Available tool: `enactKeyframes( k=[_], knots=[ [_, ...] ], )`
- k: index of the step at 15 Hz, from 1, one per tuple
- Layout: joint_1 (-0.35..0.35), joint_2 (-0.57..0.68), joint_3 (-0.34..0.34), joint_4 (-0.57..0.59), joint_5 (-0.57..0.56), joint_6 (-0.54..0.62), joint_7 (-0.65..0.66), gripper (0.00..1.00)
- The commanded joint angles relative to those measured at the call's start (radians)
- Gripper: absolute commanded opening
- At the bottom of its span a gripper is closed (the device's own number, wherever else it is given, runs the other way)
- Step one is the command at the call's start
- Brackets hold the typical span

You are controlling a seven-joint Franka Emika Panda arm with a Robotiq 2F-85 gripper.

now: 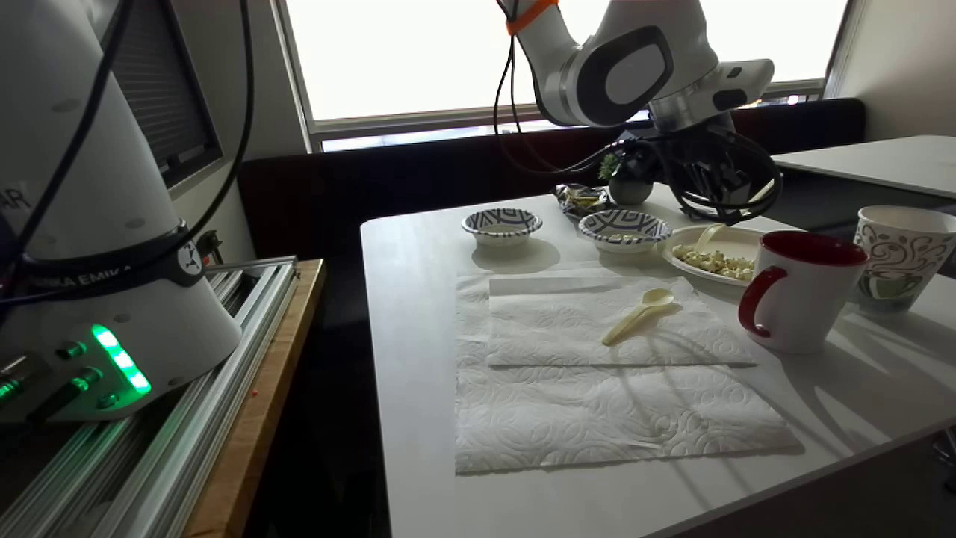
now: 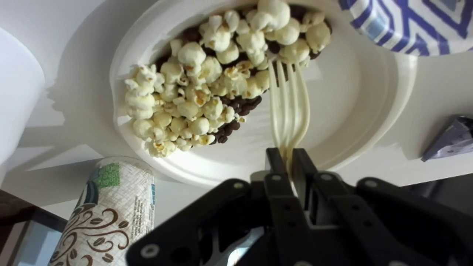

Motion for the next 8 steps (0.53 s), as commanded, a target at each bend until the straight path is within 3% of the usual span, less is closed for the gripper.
enactKeyframes(
  k=[1,8],
  knots=[
    [-0.008,-0.005,0.003,-0.021,-0.026,-0.006,0.022,0.03],
    [-0.097,-0.007,0.038,-0.059,-0.026,0.023,-0.011,0.03]
  ],
)
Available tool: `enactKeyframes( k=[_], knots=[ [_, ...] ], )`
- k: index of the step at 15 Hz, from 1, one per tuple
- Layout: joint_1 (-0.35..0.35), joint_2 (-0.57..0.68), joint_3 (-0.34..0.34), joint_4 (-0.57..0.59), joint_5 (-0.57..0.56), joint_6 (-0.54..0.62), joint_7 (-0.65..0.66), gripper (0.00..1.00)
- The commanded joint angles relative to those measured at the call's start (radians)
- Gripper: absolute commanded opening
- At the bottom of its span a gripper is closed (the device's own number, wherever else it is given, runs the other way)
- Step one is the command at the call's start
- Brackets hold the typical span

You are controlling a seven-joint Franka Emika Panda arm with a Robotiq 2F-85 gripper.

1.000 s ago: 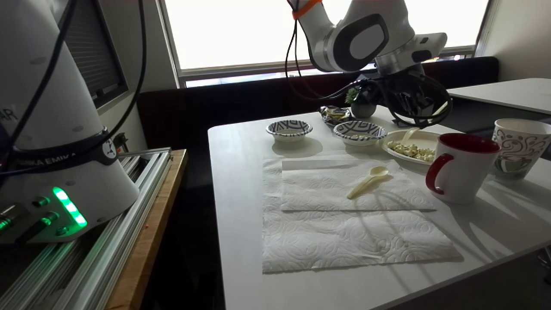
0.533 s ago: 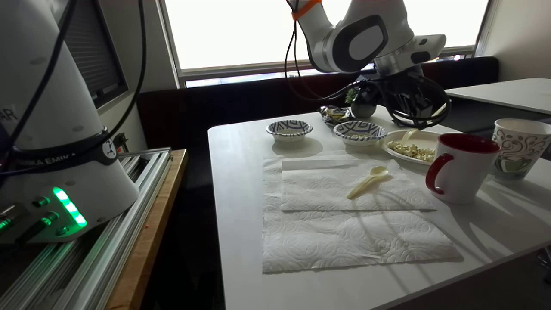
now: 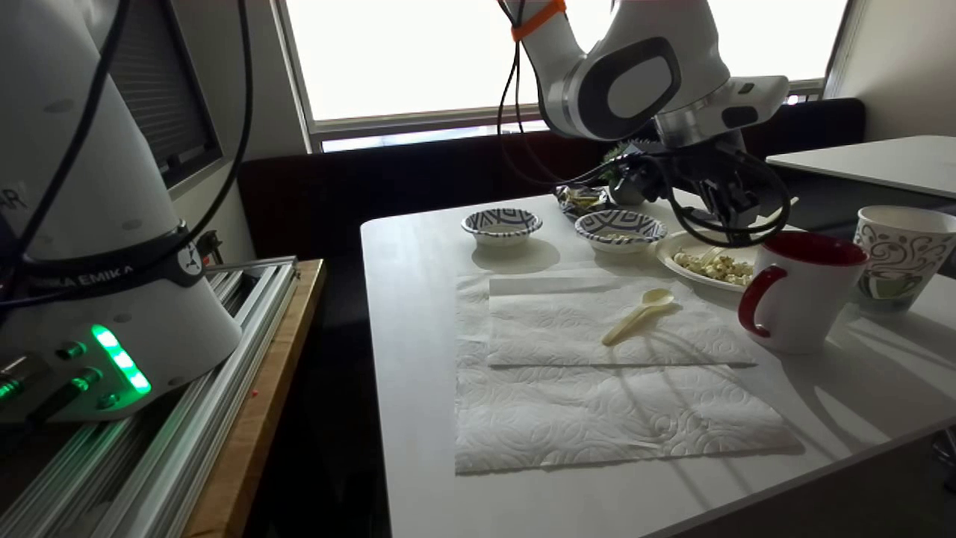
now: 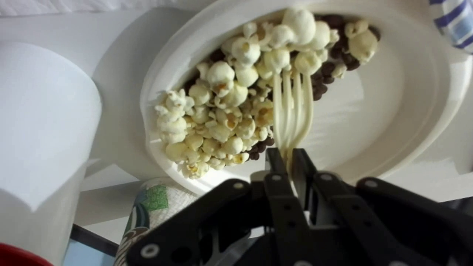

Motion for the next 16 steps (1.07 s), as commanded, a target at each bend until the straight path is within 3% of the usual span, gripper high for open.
enactKeyframes(
  k=[1,8,16],
  knots=[
    [-0.057,-0.018,0.037,-0.03,-0.026,0.02,-0.01,0.03],
    [0.046,-0.071,0.009,-0.021,-0.02,-0.014,0.037,0.03],
    [0.149,-0.108,-0.078,-0.011,0.0,-0.042,0.047,0.03]
  ],
)
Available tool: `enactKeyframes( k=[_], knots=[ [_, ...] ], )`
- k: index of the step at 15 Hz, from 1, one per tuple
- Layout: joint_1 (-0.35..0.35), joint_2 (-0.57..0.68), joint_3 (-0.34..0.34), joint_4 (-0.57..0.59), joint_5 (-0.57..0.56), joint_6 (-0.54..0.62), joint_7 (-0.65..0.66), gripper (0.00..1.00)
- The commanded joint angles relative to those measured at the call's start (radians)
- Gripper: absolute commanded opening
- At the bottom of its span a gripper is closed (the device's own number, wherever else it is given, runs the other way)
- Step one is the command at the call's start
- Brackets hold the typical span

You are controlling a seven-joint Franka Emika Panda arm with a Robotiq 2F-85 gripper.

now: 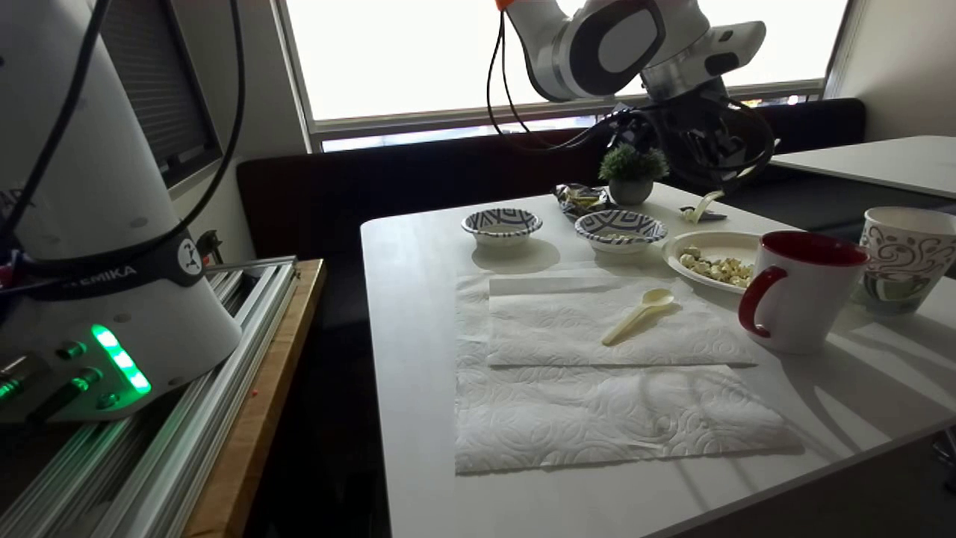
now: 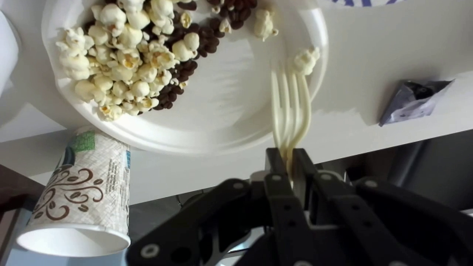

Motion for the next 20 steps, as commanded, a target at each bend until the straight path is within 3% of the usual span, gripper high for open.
enactKeyframes(
  k=[1,9,15,16,20],
  knots=[
    [0.039,-0.033,-0.036,-0.014,0.0,-0.038,0.017,0.03],
    [-0.007,-0.088,0.06,-0.054,-0.078,-0.084,0.006,0.03],
    [-0.088,-0.112,0.156,-0.092,-0.107,-0.128,-0.035,0.03],
    [-0.061,-0.069,0.123,-0.055,-0.112,-0.098,0.007,0.12],
    [-0.09,-0.073,0.155,-0.061,-0.112,-0.104,-0.01,0.12]
  ],
)
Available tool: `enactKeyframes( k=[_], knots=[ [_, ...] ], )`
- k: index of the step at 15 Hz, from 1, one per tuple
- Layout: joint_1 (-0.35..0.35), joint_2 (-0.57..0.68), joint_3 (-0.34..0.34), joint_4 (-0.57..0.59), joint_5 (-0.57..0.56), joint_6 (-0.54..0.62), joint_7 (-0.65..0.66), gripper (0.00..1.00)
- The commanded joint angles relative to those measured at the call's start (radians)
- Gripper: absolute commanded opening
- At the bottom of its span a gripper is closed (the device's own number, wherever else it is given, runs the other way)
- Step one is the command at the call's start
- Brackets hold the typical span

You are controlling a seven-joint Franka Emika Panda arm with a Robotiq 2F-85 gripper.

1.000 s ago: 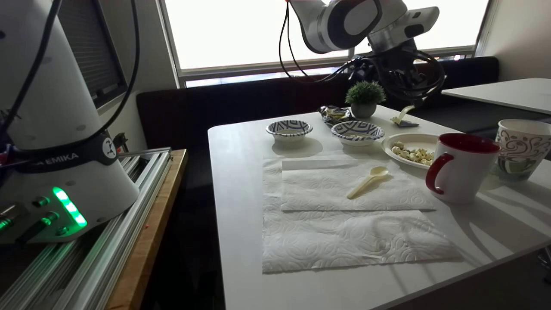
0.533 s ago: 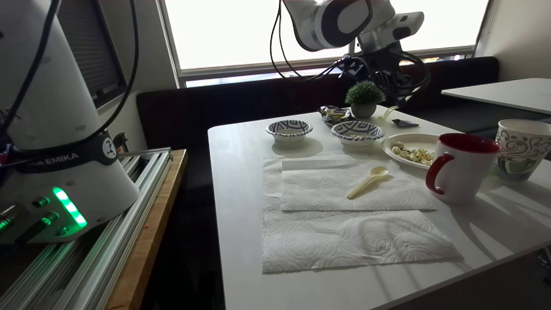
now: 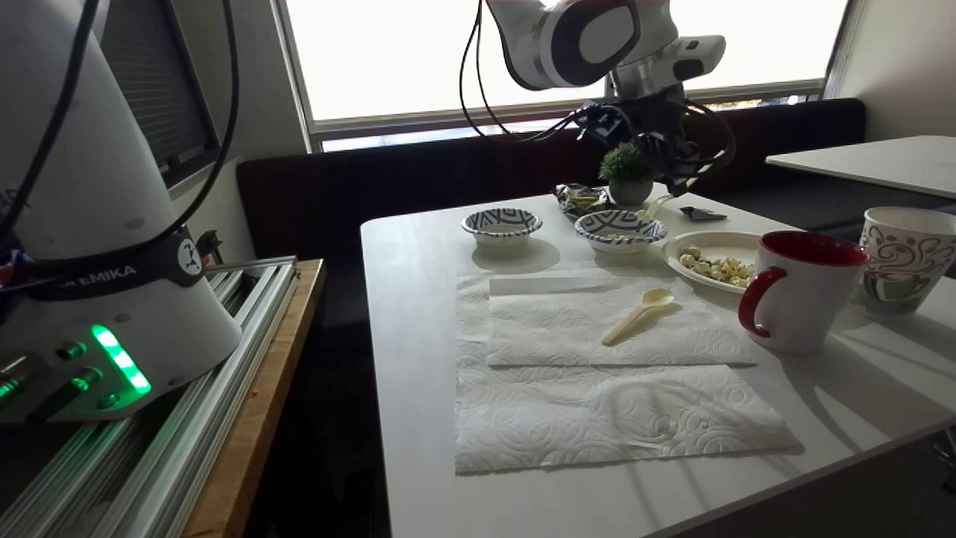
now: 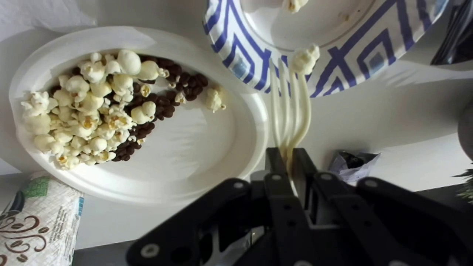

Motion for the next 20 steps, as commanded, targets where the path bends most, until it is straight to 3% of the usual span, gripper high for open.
enactKeyframes(
  k=[1,9,20],
  knots=[
    [-0.022,-0.002,0.018,-0.001,-0.034,0.001,0.023,0.03],
    [0.023,0.044,0.012,0.002,-0.036,0.068,0.043,0.03],
    [0.193,0.14,-0.14,0.004,-0.008,0.173,0.047,0.03]
  ],
)
